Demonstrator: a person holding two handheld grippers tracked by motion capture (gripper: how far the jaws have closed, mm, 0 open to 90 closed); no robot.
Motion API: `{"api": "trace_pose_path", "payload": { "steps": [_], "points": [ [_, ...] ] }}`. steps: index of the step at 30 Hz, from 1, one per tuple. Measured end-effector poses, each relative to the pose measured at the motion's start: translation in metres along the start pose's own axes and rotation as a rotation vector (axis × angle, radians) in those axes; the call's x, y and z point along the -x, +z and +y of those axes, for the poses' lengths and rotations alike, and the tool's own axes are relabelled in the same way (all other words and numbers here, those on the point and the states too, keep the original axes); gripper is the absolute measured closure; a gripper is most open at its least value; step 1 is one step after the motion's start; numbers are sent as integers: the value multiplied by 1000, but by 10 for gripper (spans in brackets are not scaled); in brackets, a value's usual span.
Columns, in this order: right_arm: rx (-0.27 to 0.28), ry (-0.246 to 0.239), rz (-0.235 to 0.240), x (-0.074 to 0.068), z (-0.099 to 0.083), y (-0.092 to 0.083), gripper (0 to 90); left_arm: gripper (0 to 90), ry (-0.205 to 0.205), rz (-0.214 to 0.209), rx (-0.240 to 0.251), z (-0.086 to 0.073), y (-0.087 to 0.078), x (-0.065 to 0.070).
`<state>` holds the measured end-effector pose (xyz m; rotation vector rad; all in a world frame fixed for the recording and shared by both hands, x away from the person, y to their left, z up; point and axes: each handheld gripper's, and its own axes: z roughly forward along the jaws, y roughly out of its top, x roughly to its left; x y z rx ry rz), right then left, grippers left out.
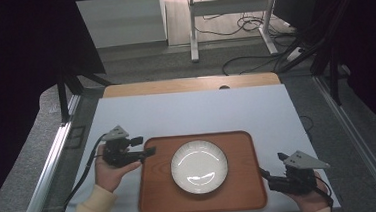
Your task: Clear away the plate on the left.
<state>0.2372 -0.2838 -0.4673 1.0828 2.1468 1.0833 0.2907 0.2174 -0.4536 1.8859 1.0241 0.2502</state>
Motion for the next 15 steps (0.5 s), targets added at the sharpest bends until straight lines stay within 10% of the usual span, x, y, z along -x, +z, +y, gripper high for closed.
{"api": "trace_pose_path", "payload": {
  "steps": [15],
  "points": [
    [-22, -6, 14, -1, -2, 4, 202, 301, 26, 88, -35, -51, -44, -1]
  ]
}}
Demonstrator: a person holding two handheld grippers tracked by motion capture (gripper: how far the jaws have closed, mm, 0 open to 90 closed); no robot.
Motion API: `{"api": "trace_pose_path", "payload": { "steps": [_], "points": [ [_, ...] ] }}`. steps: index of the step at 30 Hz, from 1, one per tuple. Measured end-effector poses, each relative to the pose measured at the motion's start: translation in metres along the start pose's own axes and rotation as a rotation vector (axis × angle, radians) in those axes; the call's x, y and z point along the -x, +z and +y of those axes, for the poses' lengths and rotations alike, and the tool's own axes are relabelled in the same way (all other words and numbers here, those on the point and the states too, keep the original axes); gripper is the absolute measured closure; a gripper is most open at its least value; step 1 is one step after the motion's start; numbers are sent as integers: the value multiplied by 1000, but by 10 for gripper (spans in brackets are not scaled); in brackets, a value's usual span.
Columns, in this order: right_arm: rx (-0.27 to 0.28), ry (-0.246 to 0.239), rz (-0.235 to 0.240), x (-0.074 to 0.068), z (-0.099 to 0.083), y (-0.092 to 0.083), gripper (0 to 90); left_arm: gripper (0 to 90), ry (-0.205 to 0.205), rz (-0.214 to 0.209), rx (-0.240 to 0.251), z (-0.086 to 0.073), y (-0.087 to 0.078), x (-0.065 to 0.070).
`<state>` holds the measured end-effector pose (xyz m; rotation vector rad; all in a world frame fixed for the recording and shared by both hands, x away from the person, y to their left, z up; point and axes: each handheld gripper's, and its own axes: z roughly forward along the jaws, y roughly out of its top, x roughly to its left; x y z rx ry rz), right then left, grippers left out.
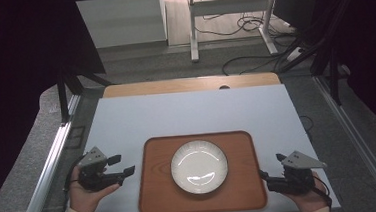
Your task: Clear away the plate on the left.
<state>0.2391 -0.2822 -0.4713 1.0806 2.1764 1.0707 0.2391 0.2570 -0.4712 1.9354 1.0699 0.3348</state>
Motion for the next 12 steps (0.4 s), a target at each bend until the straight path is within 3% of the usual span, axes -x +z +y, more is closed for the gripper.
{"api": "trace_pose_path", "payload": {
  "steps": [12],
  "points": [
    [3, 4, -5, 3, -3, -1, 197, 295, 3, 12, -4, 1, 5, 0]
  ]
}}
